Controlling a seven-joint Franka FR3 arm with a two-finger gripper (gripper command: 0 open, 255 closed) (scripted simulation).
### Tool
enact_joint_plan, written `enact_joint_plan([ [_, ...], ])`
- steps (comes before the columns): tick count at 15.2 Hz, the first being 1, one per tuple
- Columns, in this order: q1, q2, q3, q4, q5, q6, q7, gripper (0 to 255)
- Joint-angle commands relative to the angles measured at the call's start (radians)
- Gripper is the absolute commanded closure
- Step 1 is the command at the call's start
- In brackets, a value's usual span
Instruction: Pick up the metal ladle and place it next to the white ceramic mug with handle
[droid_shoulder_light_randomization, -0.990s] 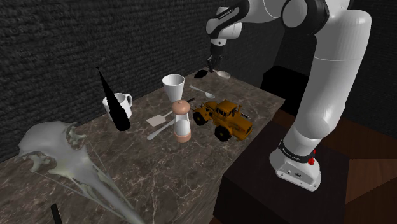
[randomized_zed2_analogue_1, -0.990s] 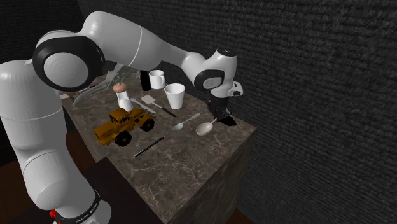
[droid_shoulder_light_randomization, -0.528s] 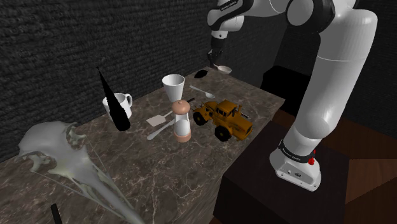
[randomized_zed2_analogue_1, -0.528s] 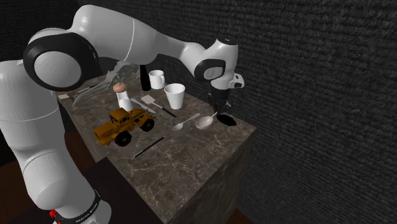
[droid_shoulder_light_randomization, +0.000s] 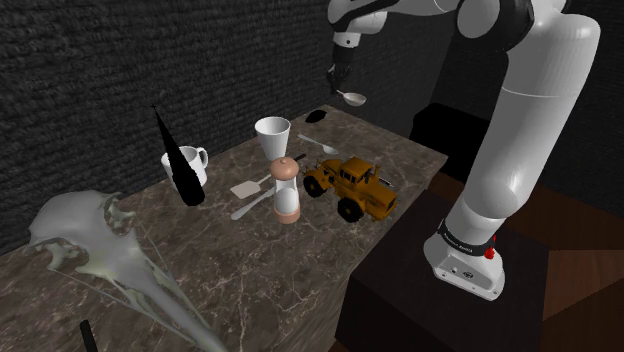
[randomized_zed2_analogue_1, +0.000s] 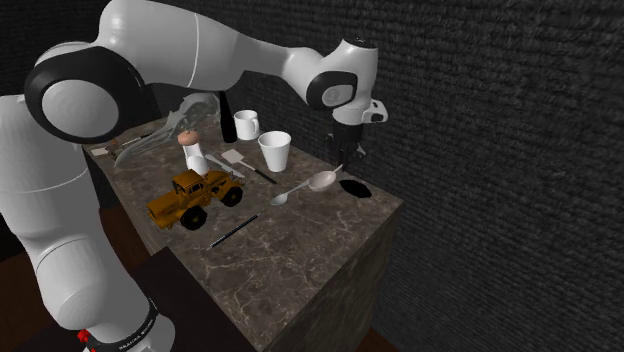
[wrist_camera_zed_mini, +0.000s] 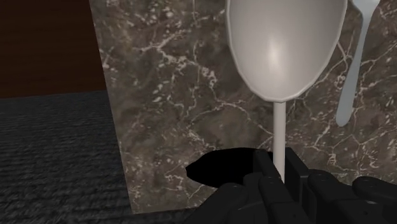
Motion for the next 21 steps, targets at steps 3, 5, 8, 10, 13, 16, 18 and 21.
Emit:
enact_joint_plan([
  [3, 0.001, -0.011, -0.001, 0.037, -0.007, -0.047, 0.010, 255],
  [5, 0.000, -0.015, -0.002, 0.059, -0.009, -0.072, 0.014, 255],
  [8, 0.000, -0.018, -0.002, 0.091, -0.012, -0.108, 0.020, 255],
  [10, 0.026, -0.020, 0.016, 0.089, -0.018, -0.100, 0.065, 255],
  [13, 0.066, -0.015, 0.043, 0.095, -0.025, -0.092, 0.133, 255],
  [16, 0.104, -0.002, 0.069, 0.112, -0.031, -0.087, 0.199, 255],
  [18, 0.129, 0.012, 0.086, 0.130, -0.035, -0.085, 0.243, 255],
  [21, 0.166, 0.040, 0.110, 0.167, -0.040, -0.087, 0.307, 255],
])
